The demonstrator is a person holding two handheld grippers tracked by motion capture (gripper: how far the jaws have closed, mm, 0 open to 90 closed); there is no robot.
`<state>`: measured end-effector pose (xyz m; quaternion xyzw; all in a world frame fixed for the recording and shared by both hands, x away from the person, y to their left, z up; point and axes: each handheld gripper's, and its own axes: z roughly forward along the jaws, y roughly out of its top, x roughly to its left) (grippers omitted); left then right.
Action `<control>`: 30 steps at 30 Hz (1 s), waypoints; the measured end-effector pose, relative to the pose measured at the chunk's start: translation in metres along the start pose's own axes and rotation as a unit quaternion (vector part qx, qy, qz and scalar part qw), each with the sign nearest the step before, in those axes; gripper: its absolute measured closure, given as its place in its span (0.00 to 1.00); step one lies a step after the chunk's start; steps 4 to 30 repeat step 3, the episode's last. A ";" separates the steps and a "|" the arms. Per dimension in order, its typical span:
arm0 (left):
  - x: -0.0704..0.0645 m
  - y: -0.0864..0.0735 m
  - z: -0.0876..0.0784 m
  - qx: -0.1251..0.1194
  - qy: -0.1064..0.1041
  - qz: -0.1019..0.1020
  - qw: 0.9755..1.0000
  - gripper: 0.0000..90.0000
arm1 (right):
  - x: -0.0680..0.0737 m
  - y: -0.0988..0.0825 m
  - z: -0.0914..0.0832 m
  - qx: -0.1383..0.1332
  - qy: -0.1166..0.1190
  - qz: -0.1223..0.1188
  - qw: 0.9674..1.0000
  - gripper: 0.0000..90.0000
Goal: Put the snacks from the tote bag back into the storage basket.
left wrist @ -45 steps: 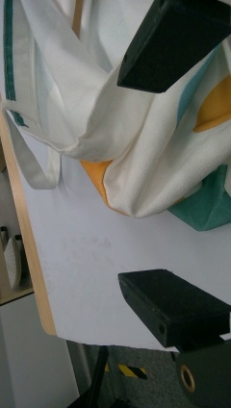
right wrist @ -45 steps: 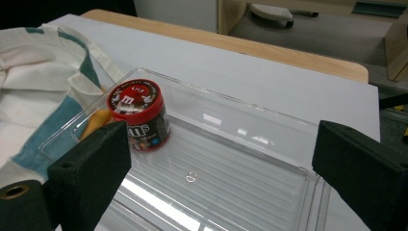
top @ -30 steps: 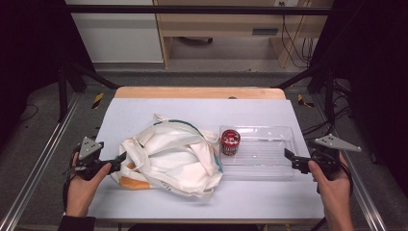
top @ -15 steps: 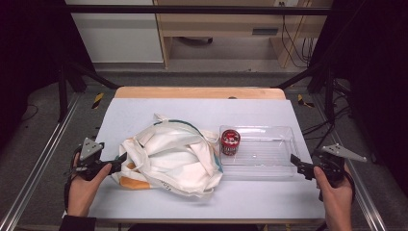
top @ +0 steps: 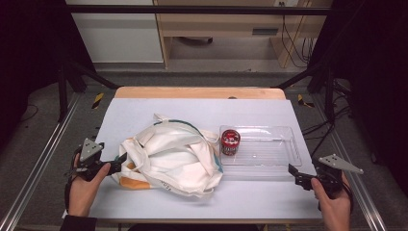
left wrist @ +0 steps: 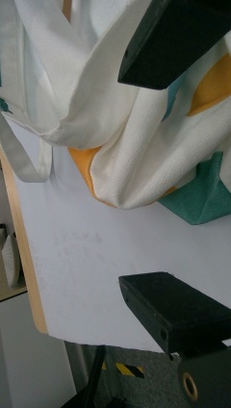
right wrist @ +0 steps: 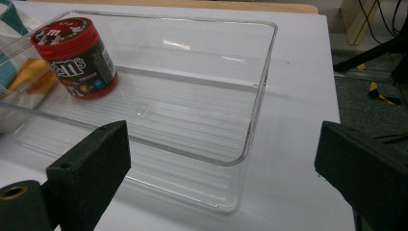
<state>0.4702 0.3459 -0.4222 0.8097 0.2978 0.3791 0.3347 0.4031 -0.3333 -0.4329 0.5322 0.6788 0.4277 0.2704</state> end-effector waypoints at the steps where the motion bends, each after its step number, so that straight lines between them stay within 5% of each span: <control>1: 0.000 0.000 0.000 0.000 0.001 0.000 1.000 0.06 | 0.001 -0.001 0.000 0.003 0.001 0.000 1.000 0.07; 30: -0.001 -0.001 0.001 -0.001 0.001 0.001 1.000 0.06 | 0.002 -0.003 0.002 0.007 -0.001 -0.008 1.000 0.07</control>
